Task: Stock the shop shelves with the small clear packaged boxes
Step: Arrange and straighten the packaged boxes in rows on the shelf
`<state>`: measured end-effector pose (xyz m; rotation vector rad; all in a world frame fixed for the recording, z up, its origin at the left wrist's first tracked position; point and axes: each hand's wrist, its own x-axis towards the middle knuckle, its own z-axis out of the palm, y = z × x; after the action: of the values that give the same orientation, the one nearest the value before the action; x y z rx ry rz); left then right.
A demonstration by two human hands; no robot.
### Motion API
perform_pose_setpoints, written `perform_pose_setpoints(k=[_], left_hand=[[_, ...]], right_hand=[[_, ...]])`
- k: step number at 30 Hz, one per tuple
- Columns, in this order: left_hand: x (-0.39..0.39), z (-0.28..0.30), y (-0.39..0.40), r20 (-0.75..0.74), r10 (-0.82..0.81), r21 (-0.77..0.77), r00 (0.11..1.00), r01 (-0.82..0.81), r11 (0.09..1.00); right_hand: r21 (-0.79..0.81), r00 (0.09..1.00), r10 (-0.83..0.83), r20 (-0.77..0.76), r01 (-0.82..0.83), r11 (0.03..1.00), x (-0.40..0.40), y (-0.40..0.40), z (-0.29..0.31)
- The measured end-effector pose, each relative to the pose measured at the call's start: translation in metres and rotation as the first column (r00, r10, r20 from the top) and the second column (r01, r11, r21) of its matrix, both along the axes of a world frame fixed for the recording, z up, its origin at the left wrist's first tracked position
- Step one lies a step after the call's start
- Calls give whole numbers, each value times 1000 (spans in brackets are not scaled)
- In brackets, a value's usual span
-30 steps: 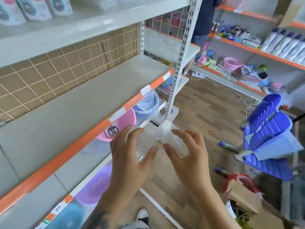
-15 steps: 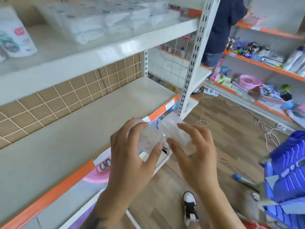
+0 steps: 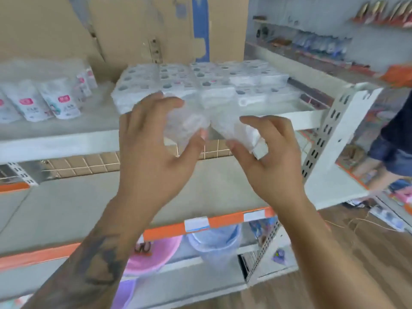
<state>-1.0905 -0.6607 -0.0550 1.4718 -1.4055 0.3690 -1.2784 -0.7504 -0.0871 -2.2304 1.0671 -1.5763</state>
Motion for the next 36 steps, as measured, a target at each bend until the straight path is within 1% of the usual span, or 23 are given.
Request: perform_pose_setpoints(k=[2,4,8,10,12,13,16,18,20,21,22,24,25,26,27,29,30,33,36], left_hand=[[0,24,-19,-12,81,-10,997,-81,997],[8,46,-38,4,173,15,985,-173,985],[29,73,-74,31,299,156,954,-300,941],[40,80,-89,69,335,232,940,-342,911],[48,84,-102,147,360,299,922,-388,872],[51,86,-107,158,364,319,918,-397,861],[61,89,-117,112,366,383,924,-380,842],[71,88,-121,142,350,498,926,-372,783],[78,86,-121,106,297,621,949,-297,726],[79,86,-120,78,279,638,957,-264,724],[78,86,-119,71,275,617,959,-259,743],[71,86,-113,98,269,471,958,-283,835],[65,88,-109,87,230,383,969,-245,890],[60,89,-105,57,149,315,987,-159,935],[54,91,-100,23,31,274,999,-36,961],[43,96,-90,-7,-192,253,981,188,949],[38,97,-87,-3,-262,247,965,255,935],[28,100,-86,-53,-369,179,928,372,911],[21,97,-84,-164,-464,122,871,484,866]], right_hand=[[-10,998,49,-26,-50,999,-2,-28,24],[-24,994,99,-48,-100,995,0,-52,43],[-10,983,168,-79,-169,986,11,-80,62],[-25,977,192,-89,-195,981,18,-87,65],[-36,971,202,-130,-208,977,24,-91,68],[-38,967,201,-156,-209,977,26,-94,70],[-23,961,214,-173,-222,975,27,-100,77],[11,962,231,-146,-232,973,28,-104,82],[48,959,256,-120,-252,966,27,-103,86],[64,958,265,-109,-260,964,27,-104,89],[77,957,271,-104,-264,962,26,-105,91],[123,951,299,-82,-288,950,23,-108,96],[161,943,329,-47,-318,934,21,-109,99],[201,933,359,-6,-350,915,18,-108,103],[239,923,383,26,-378,894,15,-107,107],[301,894,443,71,-443,845,9,-103,116],[329,871,483,91,-484,811,7,-101,120],[388,827,548,125,-549,740,0,-95,130],[404,818,551,166,-566,719,-6,-92,133]])
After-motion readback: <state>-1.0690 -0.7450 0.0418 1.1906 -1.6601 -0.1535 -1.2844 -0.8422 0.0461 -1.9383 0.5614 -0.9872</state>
